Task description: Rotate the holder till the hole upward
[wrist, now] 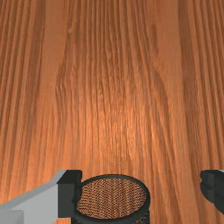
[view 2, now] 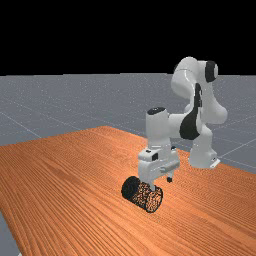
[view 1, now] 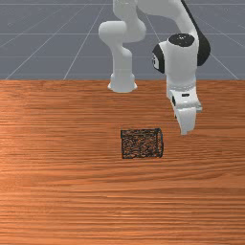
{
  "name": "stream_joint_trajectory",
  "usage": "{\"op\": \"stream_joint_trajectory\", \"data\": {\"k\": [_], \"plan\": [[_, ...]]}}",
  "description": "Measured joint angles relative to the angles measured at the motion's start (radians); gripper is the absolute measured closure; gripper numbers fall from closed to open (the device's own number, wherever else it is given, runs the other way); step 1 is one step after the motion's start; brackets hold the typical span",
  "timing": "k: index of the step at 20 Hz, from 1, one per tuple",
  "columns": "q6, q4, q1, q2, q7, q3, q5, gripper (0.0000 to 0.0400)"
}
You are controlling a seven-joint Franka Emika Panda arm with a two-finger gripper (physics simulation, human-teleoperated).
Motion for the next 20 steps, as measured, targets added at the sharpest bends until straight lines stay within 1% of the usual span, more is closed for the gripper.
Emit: {"op": "stream_joint_trajectory", "data": {"k": [2, 3, 4, 7, 8, 9, 10, 11, 12, 13, 14, 15, 17, 18, 19, 20], "plan": [[-0.002, 0.020, 0.021, 0.013, 0.029, 0.004, -0.006, 0.0000], [-0.096, 0.086, 0.053, 0.042, 0.083, -0.018, -0.054, 0.0000], [-0.116, 0.107, 0.055, 0.059, 0.081, -0.015, -0.051, 0.0000], [-0.091, 0.108, 0.056, 0.091, 0.078, -0.014, -0.051, 0.0000], [-0.035, 0.079, 0.100, 0.086, 0.143, -0.059, -0.127, 0.0000], [-0.035, 0.084, 0.109, 0.099, 0.155, -0.068, -0.141, 0.0000], [-0.081, 0.133, 0.133, 0.128, 0.182, -0.091, -0.178, 0.0000], [-0.100, 0.167, 0.138, 0.148, 0.185, -0.097, -0.185, 0.0000], [-0.113, 0.196, 0.140, 0.164, 0.185, -0.100, -0.188, 0.0000], [-0.094, 0.198, 0.122, 0.167, 0.160, -0.084, -0.161, 0.0000], [-0.112, 0.232, 0.126, 0.186, 0.163, -0.090, -0.167, 0.0000], [-0.076, 0.224, 0.095, 0.186, 0.150, -0.061, -0.105, 0.0000], [-0.096, 0.271, 0.094, 0.213, 0.151, -0.064, -0.105, 0.0000], [-0.163, 0.328, 0.137, 0.239, 0.184, -0.104, -0.180, 0.0000], [-0.168, 0.341, 0.146, 0.247, 0.195, -0.104, -0.182, 0.0000], [-0.259, 0.430, 0.196, 0.293, 0.248, -0.142, -0.239, 0.0000]]}}
